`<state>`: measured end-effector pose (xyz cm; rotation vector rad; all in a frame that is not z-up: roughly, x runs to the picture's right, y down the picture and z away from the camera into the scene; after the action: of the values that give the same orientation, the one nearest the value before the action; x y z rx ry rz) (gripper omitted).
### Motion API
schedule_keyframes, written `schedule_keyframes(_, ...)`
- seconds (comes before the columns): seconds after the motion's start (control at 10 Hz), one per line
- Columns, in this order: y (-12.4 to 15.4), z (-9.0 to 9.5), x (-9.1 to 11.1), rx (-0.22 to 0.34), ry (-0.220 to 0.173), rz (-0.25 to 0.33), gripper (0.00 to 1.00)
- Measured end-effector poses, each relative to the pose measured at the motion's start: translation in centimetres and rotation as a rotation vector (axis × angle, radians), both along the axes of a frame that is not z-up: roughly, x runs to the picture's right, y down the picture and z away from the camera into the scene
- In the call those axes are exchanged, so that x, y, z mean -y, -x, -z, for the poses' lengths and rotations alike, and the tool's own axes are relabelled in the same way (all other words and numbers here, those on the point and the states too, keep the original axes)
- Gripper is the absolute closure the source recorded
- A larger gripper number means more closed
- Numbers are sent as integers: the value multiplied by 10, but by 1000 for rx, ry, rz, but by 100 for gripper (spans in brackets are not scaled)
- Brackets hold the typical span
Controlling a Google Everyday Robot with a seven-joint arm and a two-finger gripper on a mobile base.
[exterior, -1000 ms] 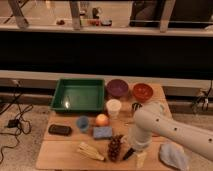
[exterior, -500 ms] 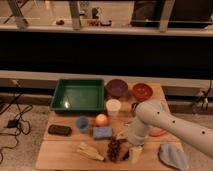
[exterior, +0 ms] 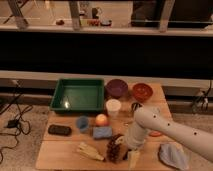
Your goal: Place grapes in paper cup
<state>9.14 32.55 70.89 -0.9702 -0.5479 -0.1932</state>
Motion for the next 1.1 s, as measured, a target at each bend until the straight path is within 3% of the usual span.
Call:
schedule_keyframes(0.3, 18, 3, -12, 33, 14, 27, 20)
schedule_keyframes(0.5, 23, 4, -17, 47, 12, 50, 29)
schedule_keyframes(1.1, 25, 3, -20, 9, -2, 97, 91)
